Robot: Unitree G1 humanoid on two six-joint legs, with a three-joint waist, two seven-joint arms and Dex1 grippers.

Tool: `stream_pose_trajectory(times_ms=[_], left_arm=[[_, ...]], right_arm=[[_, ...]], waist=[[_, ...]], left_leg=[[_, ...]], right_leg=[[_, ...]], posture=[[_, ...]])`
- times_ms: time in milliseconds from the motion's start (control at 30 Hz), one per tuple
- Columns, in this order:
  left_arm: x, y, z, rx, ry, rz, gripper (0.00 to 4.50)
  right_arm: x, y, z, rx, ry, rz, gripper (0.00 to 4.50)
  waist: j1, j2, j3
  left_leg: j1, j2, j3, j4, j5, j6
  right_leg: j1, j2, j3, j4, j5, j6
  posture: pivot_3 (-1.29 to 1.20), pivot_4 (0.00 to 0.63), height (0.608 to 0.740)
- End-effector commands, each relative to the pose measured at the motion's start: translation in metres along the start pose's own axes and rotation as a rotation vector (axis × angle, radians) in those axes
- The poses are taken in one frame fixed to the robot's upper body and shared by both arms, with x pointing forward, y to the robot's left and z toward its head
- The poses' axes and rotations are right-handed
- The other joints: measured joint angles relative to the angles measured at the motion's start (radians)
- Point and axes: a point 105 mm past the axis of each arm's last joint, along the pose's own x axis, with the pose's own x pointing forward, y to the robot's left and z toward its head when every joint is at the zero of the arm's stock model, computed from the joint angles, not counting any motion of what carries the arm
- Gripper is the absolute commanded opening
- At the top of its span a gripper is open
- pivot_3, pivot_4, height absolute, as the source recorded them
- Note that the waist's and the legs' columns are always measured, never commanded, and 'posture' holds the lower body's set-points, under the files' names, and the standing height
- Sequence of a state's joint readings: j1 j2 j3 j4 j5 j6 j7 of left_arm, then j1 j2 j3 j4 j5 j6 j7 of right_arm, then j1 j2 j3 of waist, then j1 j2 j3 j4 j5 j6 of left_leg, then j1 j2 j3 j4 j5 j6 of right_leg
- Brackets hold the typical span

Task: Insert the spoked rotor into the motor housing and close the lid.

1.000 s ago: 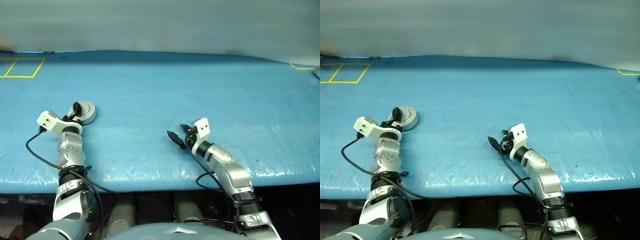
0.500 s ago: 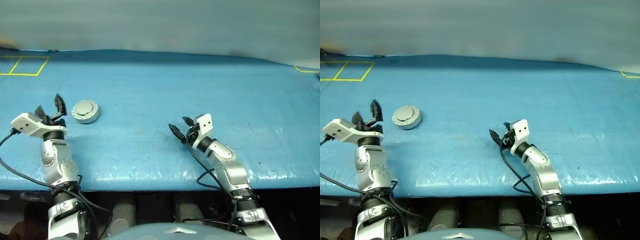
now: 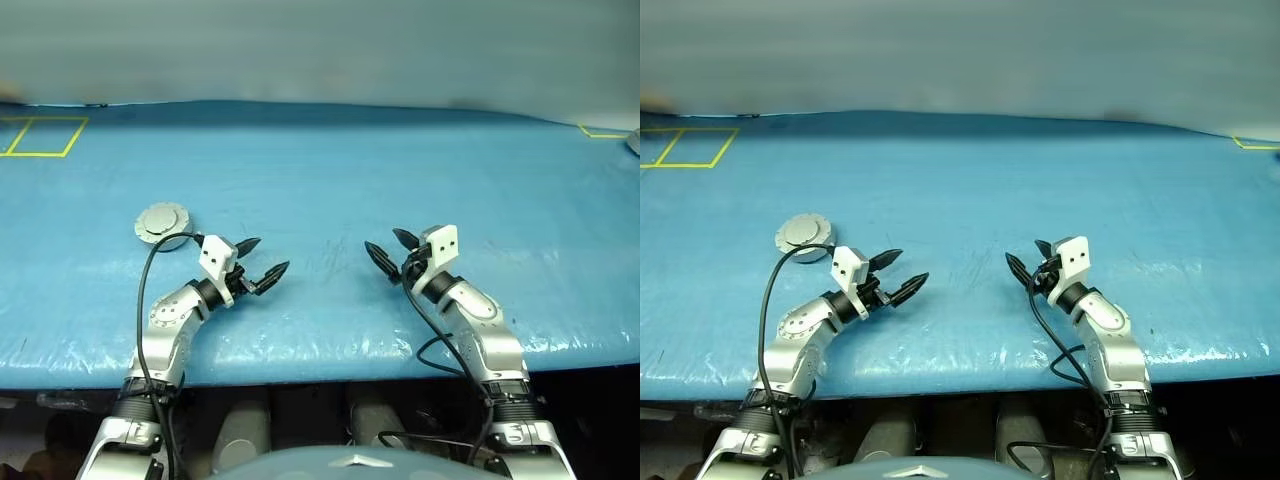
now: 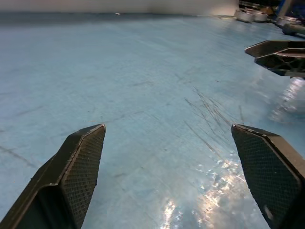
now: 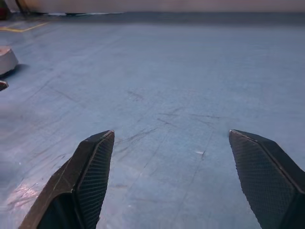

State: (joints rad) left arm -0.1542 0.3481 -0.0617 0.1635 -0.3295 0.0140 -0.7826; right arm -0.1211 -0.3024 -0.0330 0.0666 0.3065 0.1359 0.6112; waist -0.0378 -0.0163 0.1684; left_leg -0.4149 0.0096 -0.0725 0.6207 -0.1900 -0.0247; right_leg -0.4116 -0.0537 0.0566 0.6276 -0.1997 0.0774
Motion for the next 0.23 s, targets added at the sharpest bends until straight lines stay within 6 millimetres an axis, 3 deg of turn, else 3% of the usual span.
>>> stream_pose_trajectory(times_ms=[33,233], left_arm=[[0.0024,-0.0015,0.0076,0.069,0.013,-0.053,4.5],[0.0047,-0.0102,0.0031,0.114,0.068,-0.109,4.5]], right_arm=[[-0.002,0.0062,0.0166,-0.067,-0.044,0.04,4.46],[-0.001,-0.0002,0.0202,-0.131,-0.052,-0.013,4.46]], waist=[[0.001,0.0,0.0],[0.0,0.0,0.0]], left_leg=[[0.0,0.0,0.0,0.0,0.0,0.0],[0.001,0.0,0.001,0.001,0.0,0.0]], right_leg=[[0.0,0.0,0.0,0.0,0.0,0.0],[0.0,0.0,0.001,0.0,0.0,0.0]], posture=[[0.0,0.15,0.74],[0.0,0.15,0.74]])
